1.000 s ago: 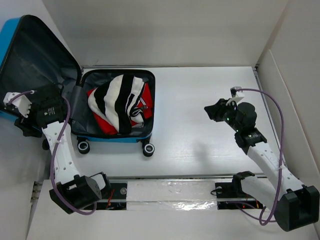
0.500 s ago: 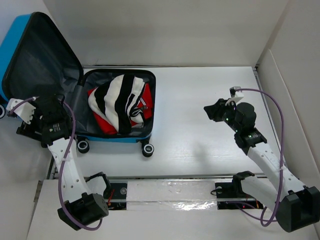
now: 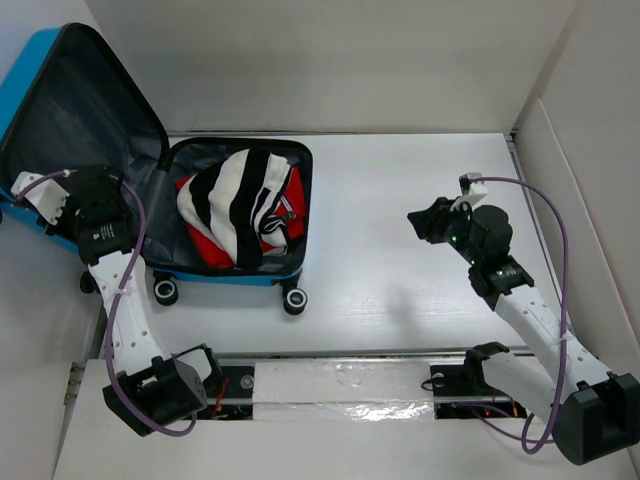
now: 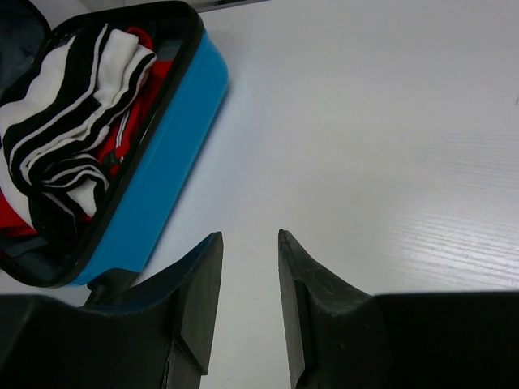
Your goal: Pack the luggage
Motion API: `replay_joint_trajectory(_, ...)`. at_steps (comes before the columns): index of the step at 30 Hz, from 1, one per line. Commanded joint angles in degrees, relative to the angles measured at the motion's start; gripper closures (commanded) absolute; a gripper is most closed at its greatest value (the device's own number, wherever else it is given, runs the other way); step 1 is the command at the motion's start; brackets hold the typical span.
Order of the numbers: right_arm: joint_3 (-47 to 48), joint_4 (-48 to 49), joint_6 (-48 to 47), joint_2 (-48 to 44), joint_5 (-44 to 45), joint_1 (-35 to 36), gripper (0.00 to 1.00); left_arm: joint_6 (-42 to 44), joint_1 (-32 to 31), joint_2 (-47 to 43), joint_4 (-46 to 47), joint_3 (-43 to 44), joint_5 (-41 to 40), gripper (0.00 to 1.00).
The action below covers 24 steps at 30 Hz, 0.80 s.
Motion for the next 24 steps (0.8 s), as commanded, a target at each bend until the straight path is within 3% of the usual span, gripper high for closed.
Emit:
replay_joint_trajectory(1,2.7,1.1,-1.0,-0.2,0.7,0.6,0.60,1.4,-0.7,0.1,6.1,1.0,5.7,1.00)
replay_joint_trajectory(8,2.8,1.0,-1.1,0.1,1.1,1.1,0.59,-2.3,-0.7,-9.6,8.5,-8.5,21.3,1.00)
replay_joint_trajectory(15,3.0,1.2,-1.0,1.0,0.9,1.1,0.58,-2.7,-1.2,-18.1,1.9,-11.5,31.3,1.00)
replay_joint_trajectory(19,3.0,1.1,-1.2,0.6,0.7,1.1,0.58,-2.5,-1.2,-18.0,-1.2,-11.4,33.0,1.00)
replay_joint_trajectory(22,2.9,1.6,-1.1,0.9,0.9,1.6,0.57,-3.0,-1.2,-18.2,-1.2,-11.4,27.7,0.59)
replay_joint_trajectory(23,2.9,1.6,-1.2,1.3,0.9,1.6,0.57,-3.1,-1.2,-18.3,-0.8,-11.1,24.7,0.33)
replay_joint_trajectory(24,3.2,1.4,-1.2,1.6,0.7,2.1,0.57,-3.0,-1.2,-18.2,-0.6,-10.8,23.4,0.26)
